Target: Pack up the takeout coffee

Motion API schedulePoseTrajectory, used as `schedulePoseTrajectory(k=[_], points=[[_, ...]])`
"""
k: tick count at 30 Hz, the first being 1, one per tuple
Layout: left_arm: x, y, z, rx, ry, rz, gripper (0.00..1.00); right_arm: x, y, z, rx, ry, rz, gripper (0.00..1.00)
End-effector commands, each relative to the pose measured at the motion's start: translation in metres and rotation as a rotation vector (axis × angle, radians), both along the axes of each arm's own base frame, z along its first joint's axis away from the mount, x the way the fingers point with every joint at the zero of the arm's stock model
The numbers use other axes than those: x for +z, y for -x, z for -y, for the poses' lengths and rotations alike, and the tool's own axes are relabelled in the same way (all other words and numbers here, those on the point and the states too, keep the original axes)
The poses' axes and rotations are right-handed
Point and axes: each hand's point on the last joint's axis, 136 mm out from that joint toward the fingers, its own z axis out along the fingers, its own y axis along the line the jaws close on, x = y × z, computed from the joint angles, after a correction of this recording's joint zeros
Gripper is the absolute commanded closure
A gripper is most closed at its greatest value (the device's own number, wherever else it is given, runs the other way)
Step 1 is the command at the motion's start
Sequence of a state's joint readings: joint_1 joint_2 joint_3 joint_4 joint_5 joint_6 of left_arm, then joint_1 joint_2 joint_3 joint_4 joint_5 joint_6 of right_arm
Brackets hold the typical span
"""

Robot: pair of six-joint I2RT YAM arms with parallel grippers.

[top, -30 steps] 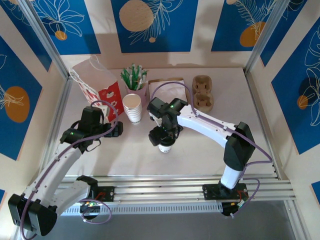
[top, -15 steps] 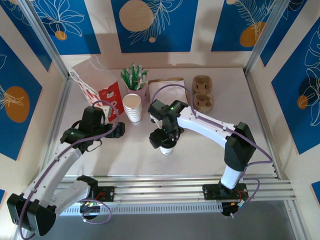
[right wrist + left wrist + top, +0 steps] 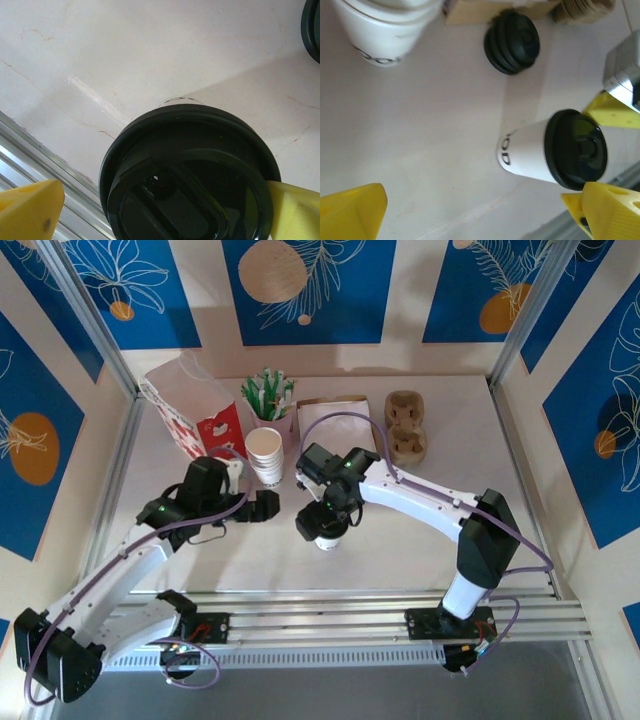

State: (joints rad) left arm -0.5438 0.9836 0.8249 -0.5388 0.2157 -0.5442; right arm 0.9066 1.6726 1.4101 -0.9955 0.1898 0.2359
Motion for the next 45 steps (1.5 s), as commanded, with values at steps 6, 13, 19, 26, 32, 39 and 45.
schedulePoseTrajectory(k=[6,13,19,26,32,39,45], points=[[-0.004,0.006,0.041,-0.068,0.11,-0.061,0.01,0.008,0.016,-0.008,0.121,-0.038,0.031,0.01],[-0.003,0.003,0.039,-0.052,0.097,-0.055,0.01,0.014,0.015,-0.006,0.138,-0.055,0.069,0.01],[0.001,0.002,0.034,-0.017,0.097,-0.044,0.03,0.024,0.012,-0.006,0.134,-0.104,0.091,0.01],[-0.005,0.005,0.038,-0.006,0.137,-0.084,0.04,0.025,0.011,-0.004,0.12,-0.123,0.09,0.01],[-0.002,0.005,0.045,-0.01,0.179,-0.103,0.04,0.038,0.004,0.0,0.077,-0.153,0.119,0.01],[-0.003,0.004,0.053,-0.01,0.194,-0.123,0.04,0.076,-0.014,0.028,-0.141,-0.265,0.131,0.07],[-0.014,0.009,0.075,-0.06,0.152,-0.152,0.05,0.056,-0.011,0.067,-0.433,-0.323,0.026,0.26]])
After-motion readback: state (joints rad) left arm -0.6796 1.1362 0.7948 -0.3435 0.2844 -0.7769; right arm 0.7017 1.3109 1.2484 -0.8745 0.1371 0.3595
